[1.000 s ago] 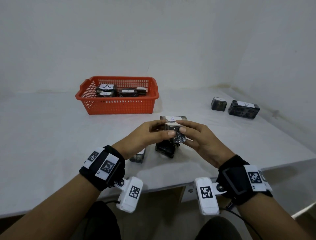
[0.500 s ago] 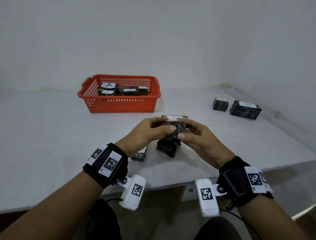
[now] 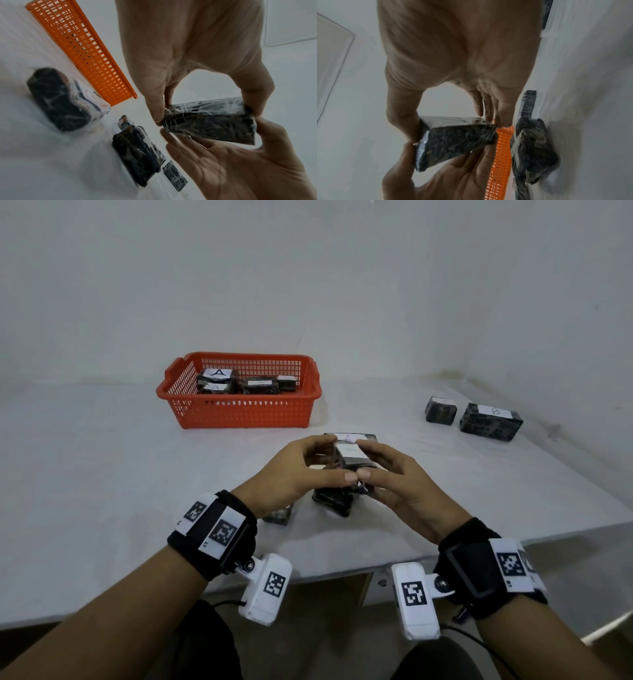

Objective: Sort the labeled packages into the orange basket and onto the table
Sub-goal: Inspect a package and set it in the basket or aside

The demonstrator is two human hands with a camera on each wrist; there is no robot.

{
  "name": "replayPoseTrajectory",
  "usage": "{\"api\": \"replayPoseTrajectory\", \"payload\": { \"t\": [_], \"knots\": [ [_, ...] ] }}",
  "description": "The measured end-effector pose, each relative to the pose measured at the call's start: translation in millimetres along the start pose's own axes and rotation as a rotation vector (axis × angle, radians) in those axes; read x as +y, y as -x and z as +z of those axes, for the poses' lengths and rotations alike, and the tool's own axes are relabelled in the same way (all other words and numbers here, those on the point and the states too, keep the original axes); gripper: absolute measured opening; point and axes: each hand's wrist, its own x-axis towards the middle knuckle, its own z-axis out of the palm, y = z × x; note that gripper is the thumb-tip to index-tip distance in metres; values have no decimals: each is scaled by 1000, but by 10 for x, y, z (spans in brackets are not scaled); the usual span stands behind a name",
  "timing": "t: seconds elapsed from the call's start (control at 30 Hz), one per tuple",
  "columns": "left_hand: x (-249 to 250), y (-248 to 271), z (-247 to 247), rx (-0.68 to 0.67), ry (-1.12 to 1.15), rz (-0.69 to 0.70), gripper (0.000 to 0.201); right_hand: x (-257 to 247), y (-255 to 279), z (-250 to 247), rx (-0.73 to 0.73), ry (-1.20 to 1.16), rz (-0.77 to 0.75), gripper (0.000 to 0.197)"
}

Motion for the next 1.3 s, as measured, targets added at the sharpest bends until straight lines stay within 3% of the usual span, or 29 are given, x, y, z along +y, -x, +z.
{"api": "replayPoseTrajectory", "payload": {
  "t": [0.1, 0.23, 0.3, 0.37, 0.47, 0.57, 0.67, 0.8, 1.0, 1.07, 1.13, 1.17, 1.23, 1.3],
  "knots": [
    [11, -46, -15, 36, -56, 24, 102, -43, 49, 1, -78, -29, 65, 59],
    [-3, -53, -18, -5, -80, 29, 110, -95, 7, 31, 52, -53, 72, 35],
    [24, -51, 31, 20, -18, 41, 101, -110, -1, 37, 93, -28, 40, 31],
    [84, -59, 88, 101, 42, 43, 86, -115, 18, 33, 75, 10, -7, 41],
    [134, -93, 110, 206, 16, 114, 52, -151, 50, 40, 59, 27, -50, 45],
    [103, -101, 114, 228, -27, 150, 56, -238, 60, 81, 98, -22, -27, 30],
    [80, -84, 165, 203, -17, 204, 56, -305, 35, 106, 148, 35, 17, 48],
    [107, -57, 180, 180, 8, 287, 55, -319, 49, 86, 66, 45, 112, 40],
    [108, -19, 153, 126, -22, 316, 55, -302, 50, 62, 25, 29, 118, 32],
    [98, -31, 147, 105, -135, 258, 65, -279, 18, 66, 57, 63, 88, 35],
    [99, -34, 134, 55, -192, 111, 81, -249, -11, 87, 85, 71, 55, 38],
    [94, -32, 138, 10, -179, 44, 81, -228, -27, 89, 97, 59, 40, 42],
    [86, -16, 165, -72, -66, -39, 61, -191, -61, 77, 114, 32, 20, 54],
    [104, -2, 163, -56, 94, -81, 54, -177, -74, 60, 110, 10, 11, 60]
  ]
}}
